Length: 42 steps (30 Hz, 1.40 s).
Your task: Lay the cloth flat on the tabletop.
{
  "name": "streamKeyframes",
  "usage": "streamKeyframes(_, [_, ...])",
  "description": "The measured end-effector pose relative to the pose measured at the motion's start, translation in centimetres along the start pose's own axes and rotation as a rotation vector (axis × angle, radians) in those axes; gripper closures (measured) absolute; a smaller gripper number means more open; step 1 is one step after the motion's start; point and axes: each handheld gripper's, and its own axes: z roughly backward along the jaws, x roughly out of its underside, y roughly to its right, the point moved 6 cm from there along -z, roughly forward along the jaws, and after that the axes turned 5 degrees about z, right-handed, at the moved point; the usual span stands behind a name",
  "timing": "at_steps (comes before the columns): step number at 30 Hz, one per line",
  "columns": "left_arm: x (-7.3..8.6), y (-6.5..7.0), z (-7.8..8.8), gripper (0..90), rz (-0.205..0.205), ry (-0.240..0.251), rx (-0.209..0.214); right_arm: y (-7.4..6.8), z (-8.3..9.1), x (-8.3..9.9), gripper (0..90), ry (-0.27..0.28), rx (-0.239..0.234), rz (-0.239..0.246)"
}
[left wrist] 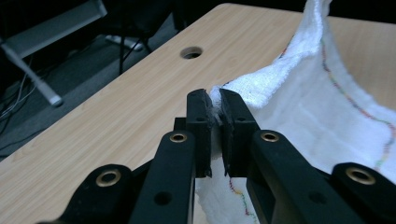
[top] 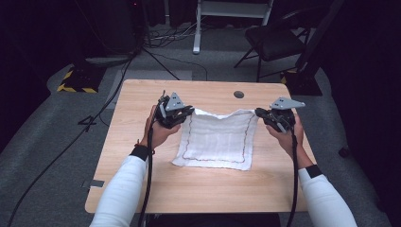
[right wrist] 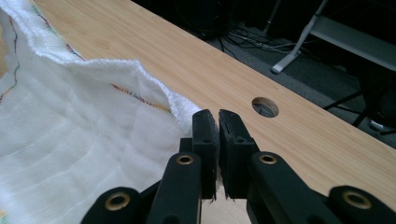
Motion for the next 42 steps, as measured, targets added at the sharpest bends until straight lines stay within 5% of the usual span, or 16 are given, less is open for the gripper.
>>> streamKeyframes(9, [1.5,-4.2,-4.1,82.5,0.082,-0.059,-0.066,1.8,-5.2,-1.1,84.8,-0.061,0.047,-0.028])
streamKeyframes(13, [2.6,-5.2,-5.3,64.9,0.138,-0.087,-0.121,2.5,-7.8,-0.5,63.5,-0.114,0.13,-0.03])
streamKeyframes(15, [3.2,-5.3,-5.6,59.5,0.156,-0.102,-0.137,2.6,-8.1,-0.2,62.1,-0.123,0.135,-0.035])
streamKeyframes(22, [4.9,-4.3,-5.2,42.1,0.133,-0.155,-0.114,1.2,-7.4,2.4,54.2,-0.122,0.058,-0.046])
streamKeyframes(27, [6.9,-2.2,-4.6,34.3,0.082,-0.211,-0.049,-0.1,-6.5,4.2,52.4,-0.133,0.004,-0.032])
streamKeyframes(31, [8.2,-0.5,-4.1,31.0,0.057,-0.238,-0.003,-2.1,-5.8,6.5,49.1,-0.174,-0.091,0.0])
streamKeyframes(42, [11.0,2.4,-2.4,28.4,0.03,-0.3,0.107,-5.9,-4.4,9.9,44.4,-0.267,-0.228,0.069])
